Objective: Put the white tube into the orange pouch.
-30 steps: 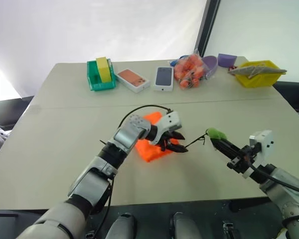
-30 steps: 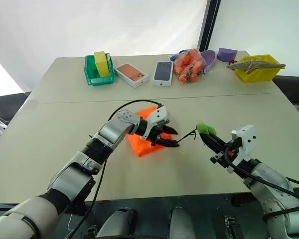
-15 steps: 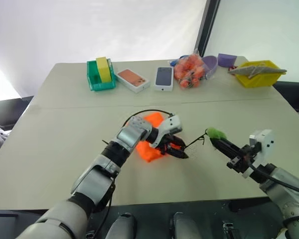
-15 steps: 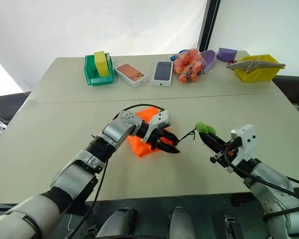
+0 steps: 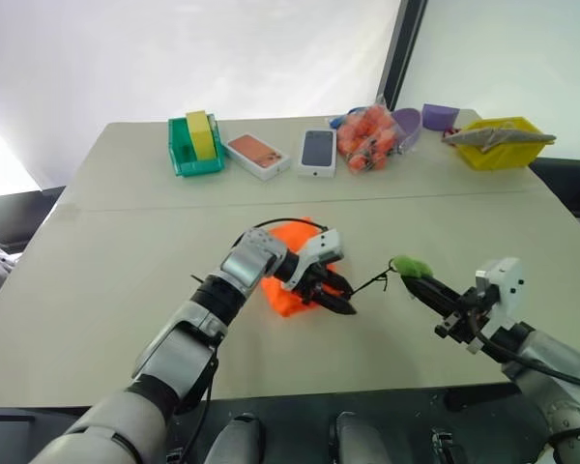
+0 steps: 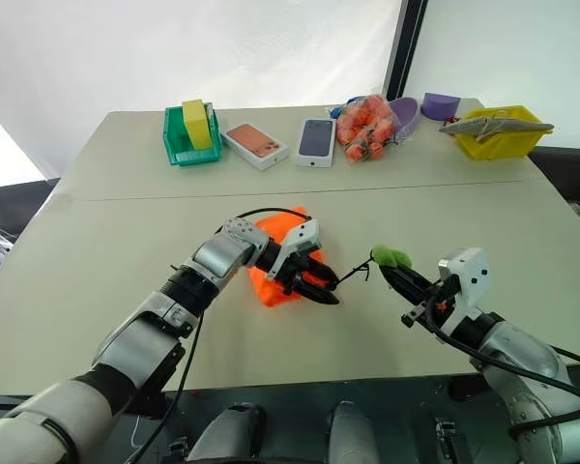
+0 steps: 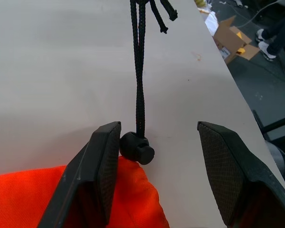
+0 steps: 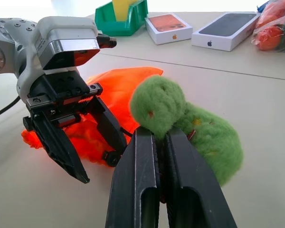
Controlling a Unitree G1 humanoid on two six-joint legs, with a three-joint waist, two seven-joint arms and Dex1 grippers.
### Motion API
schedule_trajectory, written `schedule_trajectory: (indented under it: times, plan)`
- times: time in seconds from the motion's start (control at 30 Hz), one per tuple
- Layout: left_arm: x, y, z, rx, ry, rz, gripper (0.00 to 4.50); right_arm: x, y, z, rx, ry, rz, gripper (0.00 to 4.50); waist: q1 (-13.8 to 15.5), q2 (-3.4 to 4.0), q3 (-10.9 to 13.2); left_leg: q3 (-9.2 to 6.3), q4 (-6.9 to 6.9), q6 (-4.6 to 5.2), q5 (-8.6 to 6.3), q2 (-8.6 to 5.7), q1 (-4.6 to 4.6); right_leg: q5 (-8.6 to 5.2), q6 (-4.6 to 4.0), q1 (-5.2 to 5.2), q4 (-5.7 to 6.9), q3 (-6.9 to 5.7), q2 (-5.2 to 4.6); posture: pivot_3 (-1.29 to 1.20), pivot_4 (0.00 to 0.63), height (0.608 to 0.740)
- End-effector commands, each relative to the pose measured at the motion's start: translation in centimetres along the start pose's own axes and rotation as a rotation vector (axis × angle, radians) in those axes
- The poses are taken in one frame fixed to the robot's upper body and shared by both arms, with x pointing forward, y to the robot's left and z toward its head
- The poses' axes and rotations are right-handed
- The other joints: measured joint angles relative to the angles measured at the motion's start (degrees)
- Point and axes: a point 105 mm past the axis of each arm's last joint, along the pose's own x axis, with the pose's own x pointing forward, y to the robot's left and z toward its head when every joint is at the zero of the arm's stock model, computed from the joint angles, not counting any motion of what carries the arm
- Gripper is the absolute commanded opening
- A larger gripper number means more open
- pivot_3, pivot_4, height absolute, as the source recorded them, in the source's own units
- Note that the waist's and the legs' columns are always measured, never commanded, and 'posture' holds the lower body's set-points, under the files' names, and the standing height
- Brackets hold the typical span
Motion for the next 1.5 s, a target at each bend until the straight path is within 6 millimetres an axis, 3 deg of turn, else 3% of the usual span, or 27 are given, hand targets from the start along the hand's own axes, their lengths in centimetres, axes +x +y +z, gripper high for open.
schedule_trajectory:
  times: [0.03,0.4,0.87,1.0,1.1,1.33,1.5]
  plan:
    - [-0.2,-0.1,0.5,0.015,-0.026,-0.001,2.72,-0.1,-0.4,2.3,-0.089,-0.091,-0.042,0.00,0.0,0.00,0.0,0.00,0.00,0.00,0.00,0.00,0.00,0.00,0.00,0.00,0.00,0.00,0.00,0.00,0.150,0.740]
    - [-0.3,0.4,0.6,0.015,-0.053,0.041,2.72,-0.9,-2.5,2.1,-0.126,-0.098,-0.167,0.00,0.0,0.00,0.0,0.00,0.00,0.00,0.00,0.00,0.00,0.00,0.00,0.01,0.00,0.00,0.00,0.00,0.150,0.740]
    - [-0.5,1.1,1.2,0.035,-0.101,0.104,2.72,-0.7,-2.2,1.7,-0.109,-0.096,-0.152,0.00,0.0,0.01,0.0,0.00,0.00,0.00,0.00,0.00,0.00,0.00,0.00,0.01,0.00,0.00,0.00,0.00,0.150,0.740]
    - [-1.0,2.2,2.6,0.144,-0.187,0.228,2.72,-0.5,-1.9,2.0,-0.066,-0.130,-0.146,0.00,0.1,0.00,0.0,0.00,0.00,0.00,0.00,0.00,0.01,0.00,0.00,0.01,0.00,0.01,0.00,0.00,0.150,0.740]
    - [-1.6,2.1,2.6,0.254,-0.194,0.281,2.72,-0.4,-1.4,2.3,-0.003,-0.173,-0.132,0.00,0.0,0.02,0.0,0.00,-0.01,0.00,0.00,0.00,0.04,0.00,0.00,0.01,0.00,0.03,0.00,0.00,0.150,0.740]
    - [-3.1,-0.3,2.5,0.532,-0.225,0.366,2.72,0.1,-0.2,2.1,0.083,-0.194,-0.095,0.00,0.1,0.06,0.0,0.00,-0.04,0.00,0.00,0.01,0.06,0.01,-0.02,0.00,0.01,0.10,0.00,0.00,0.150,0.740]
    - [-3.3,-1.1,2.3,0.795,-0.184,0.520,2.72,0.3,0.0,2.4,0.171,-0.245,-0.089,0.00,0.2,0.10,-0.1,0.01,-0.01,0.00,0.00,-0.01,0.08,0.00,-0.08,0.06,0.00,0.15,0.00,0.00,0.150,0.740]
